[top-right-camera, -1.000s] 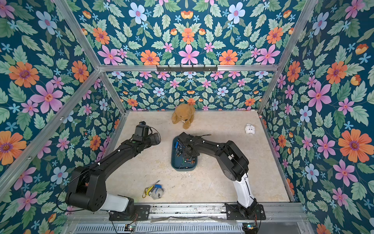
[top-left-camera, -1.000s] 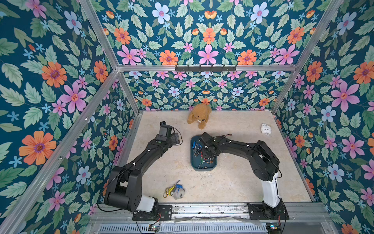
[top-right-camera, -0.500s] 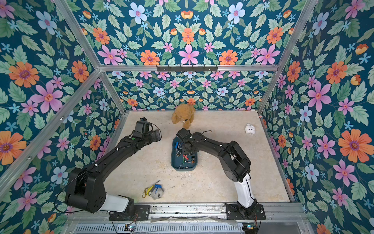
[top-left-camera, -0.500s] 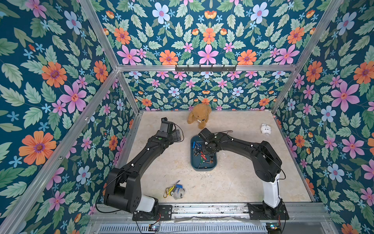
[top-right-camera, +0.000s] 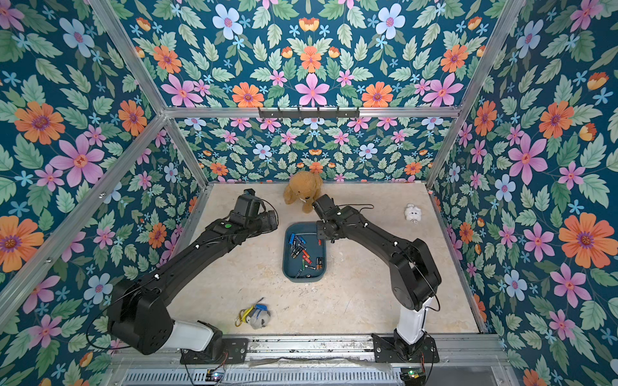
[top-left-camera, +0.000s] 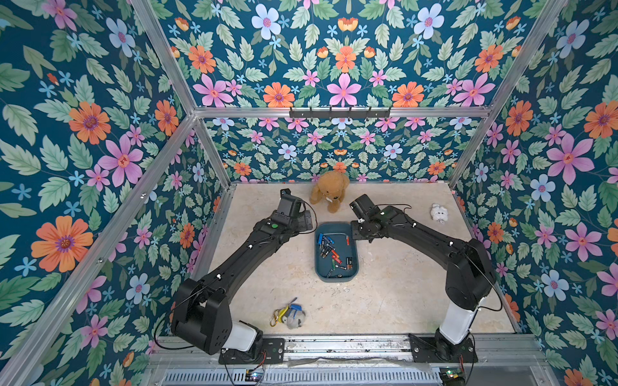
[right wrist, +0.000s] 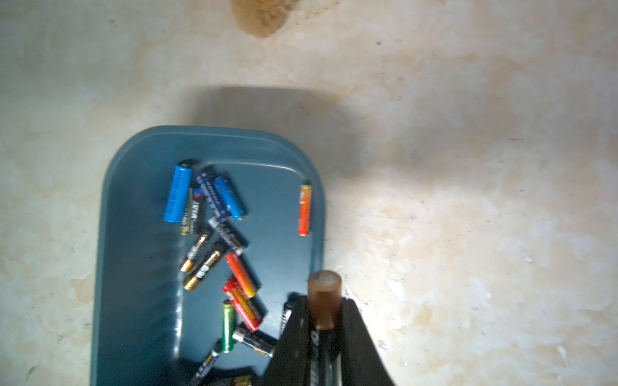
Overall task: Take the batteries out of the storage box
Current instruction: Place the battery at the center of the board.
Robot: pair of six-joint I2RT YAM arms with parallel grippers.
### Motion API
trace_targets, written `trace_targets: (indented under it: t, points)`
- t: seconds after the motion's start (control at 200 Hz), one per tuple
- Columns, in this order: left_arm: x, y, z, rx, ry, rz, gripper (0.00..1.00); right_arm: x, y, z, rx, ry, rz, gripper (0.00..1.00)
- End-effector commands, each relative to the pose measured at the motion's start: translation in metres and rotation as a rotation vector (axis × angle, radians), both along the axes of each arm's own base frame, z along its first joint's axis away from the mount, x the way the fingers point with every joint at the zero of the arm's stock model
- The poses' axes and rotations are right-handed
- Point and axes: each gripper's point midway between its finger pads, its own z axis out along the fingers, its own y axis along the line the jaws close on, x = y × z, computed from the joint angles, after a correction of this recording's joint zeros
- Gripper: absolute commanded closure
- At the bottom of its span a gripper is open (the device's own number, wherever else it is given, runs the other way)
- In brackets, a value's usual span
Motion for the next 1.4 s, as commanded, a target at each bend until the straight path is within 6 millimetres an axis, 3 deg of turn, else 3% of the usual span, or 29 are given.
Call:
trace_targets:
  t: [0.0,0.26,0.455,0.915,1.395]
  points:
    - [0.0,-0.013,-0.004,0.026,0.008,-0.006,0.05,0.001,-0.023,-0.009,-0.022,0.009,-0.005,0.83]
    - [0.003,-0.069,-0.02,0.056,0.041,-0.134,0.07,0.004,-0.05,-0.053,-0.032,0.062,-0.02,0.84]
    - [0.001,-0.093,-0.036,0.091,0.067,-0.2,0.09,0.009,-0.051,-0.078,-0.046,0.09,-0.014,0.84]
    - [-0.009,-0.098,-0.064,0.134,0.129,-0.237,0.14,0.008,-0.051,-0.106,-0.066,0.14,-0.007,0.84]
    - [-0.014,-0.099,-0.089,0.207,0.187,-0.257,0.18,0.007,-0.052,-0.107,-0.069,0.144,-0.006,0.78]
